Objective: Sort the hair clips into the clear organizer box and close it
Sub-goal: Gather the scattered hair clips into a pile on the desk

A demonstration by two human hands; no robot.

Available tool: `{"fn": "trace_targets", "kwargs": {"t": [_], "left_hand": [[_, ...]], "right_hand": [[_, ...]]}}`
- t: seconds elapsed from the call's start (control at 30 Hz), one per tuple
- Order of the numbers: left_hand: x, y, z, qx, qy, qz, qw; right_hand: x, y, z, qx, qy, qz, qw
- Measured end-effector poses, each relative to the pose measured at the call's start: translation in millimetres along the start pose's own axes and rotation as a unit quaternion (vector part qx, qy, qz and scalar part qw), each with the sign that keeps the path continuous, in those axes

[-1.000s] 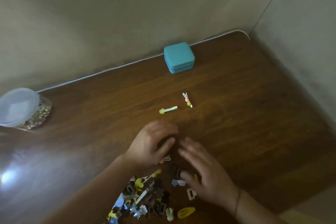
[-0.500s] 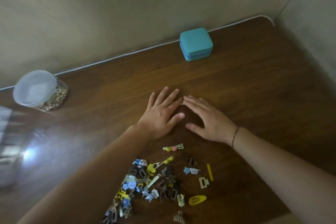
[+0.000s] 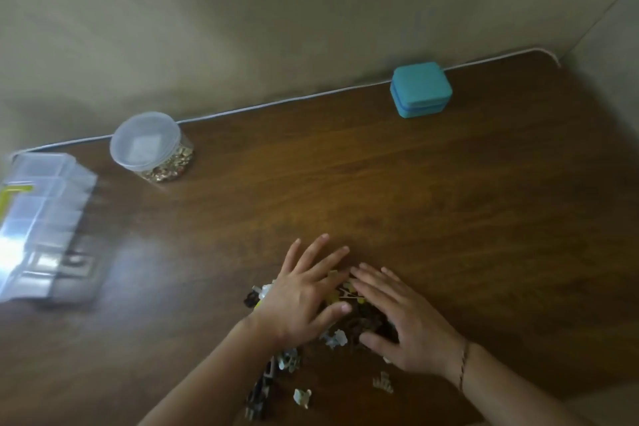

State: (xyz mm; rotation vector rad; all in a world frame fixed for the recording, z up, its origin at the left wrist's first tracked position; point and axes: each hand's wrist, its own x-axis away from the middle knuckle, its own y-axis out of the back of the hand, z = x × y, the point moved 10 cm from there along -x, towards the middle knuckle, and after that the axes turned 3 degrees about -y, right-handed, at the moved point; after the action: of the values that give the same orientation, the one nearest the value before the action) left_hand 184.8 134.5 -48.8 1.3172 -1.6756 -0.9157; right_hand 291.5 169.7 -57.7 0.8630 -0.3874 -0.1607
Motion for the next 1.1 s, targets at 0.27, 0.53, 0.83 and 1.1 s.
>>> {"fn": "trace_targets", "kwargs": {"t": [0.27, 0.53, 0.83, 1.1], "left_hand": [[93.4, 24.4, 63.8, 0.097, 0.132, -0.144, 0.976], [104.6, 0.2, 48.6, 0.133, 0.127, -0.135, 0.974], [109.4, -8.6, 36.3, 0.168, 0.134, -0.164, 0.963], [94.1, 16.8, 57.8, 0.185, 0.152, -0.206, 0.949]], "right_hand": [[18.0, 20.7, -19.3, -0.069, -0.067, -0.147, 0.984], [-0.3, -6.5, 13.4, -0.026, -0.044, -0.11, 0.993], [-8.7, -25.7, 46.0, -0.039, -0.028, -0.102, 0.994], [-65.1, -0.8, 56.9, -0.007, 0.009, -0.051, 0.999]]}}
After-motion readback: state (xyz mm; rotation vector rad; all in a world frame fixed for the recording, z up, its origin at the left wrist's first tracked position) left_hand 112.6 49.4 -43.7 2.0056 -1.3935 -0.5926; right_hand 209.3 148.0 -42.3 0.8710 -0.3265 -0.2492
